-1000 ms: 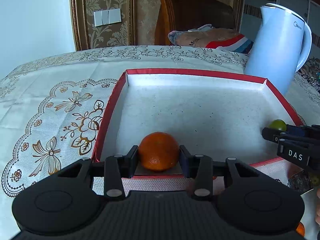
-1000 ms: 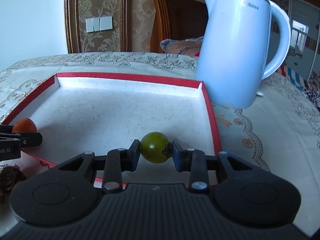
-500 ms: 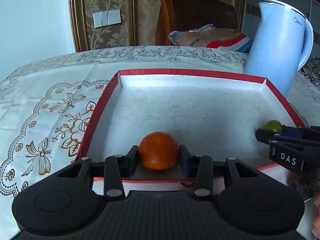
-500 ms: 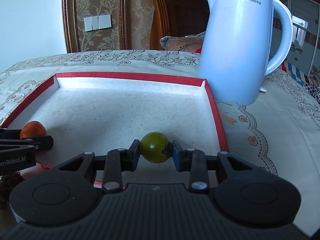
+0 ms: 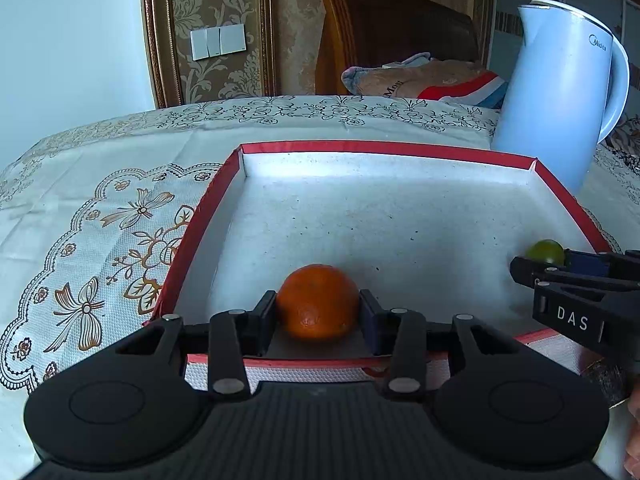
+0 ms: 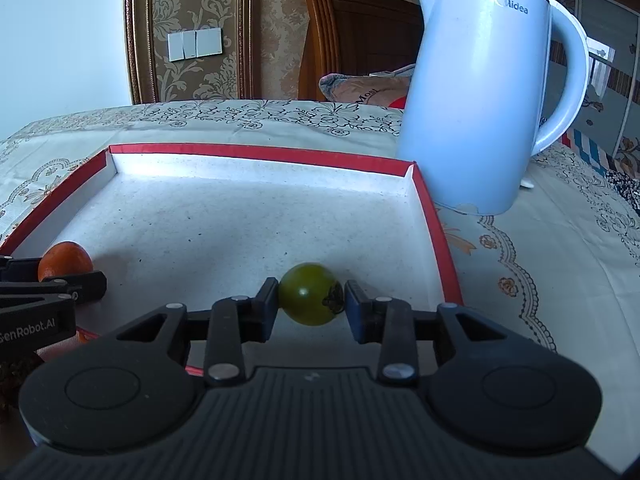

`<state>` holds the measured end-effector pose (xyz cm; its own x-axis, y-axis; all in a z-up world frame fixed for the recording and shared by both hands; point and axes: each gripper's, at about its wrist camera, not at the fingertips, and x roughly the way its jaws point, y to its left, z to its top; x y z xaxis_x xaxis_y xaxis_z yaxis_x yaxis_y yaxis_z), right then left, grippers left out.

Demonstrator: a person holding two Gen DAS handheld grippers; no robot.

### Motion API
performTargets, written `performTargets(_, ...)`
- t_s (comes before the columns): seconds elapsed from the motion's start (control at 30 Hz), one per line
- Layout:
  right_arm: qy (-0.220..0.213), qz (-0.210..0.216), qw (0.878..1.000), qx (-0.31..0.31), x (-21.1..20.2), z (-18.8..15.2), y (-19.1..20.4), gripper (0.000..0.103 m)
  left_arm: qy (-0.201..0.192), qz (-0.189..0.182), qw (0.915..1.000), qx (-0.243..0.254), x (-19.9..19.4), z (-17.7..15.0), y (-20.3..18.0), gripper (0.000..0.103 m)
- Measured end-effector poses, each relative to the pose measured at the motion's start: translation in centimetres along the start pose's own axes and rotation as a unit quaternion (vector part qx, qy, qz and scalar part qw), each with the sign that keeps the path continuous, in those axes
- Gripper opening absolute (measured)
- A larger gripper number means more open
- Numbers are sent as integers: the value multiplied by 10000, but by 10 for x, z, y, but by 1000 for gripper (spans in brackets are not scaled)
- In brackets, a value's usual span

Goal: Organize fruits
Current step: 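Carry the orange with the left tool into the red tray while the right tool carries the tomato there, then open the left tool releasing the orange while the right tool releases the tomato in the tray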

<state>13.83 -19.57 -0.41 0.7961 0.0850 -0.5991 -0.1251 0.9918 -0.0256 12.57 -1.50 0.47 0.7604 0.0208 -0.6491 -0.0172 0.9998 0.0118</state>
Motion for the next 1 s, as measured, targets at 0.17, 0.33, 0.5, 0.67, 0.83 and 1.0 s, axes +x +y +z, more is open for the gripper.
performTargets(0.17,50,63,9999,136,1,0,-4,63,-57,138,9999,-3,2,-1,0,58)
performTargets(0.33,27,35,9999,106,0,0,-2,71,-69,157,9999,-9,3,0,1,66)
performTargets(0.5,-58,-10,9999,125,-3,0,-3,85,-132,217,9997,34,2,-1,0,75)
performTargets(0.67,-159,-33,9998,143,-7,0,-3,98,-270,277,9993,18,-2,-3,3,78)
performTargets(0.83,-341,77,9992,213,-12,-3,-7,102,-549,312,9980,52,-12,-5,4,79)
performTargets(1.0,-552,190,9975,397,-24,-7,-13,103,-912,437,9946,236,-24,-9,0,79)
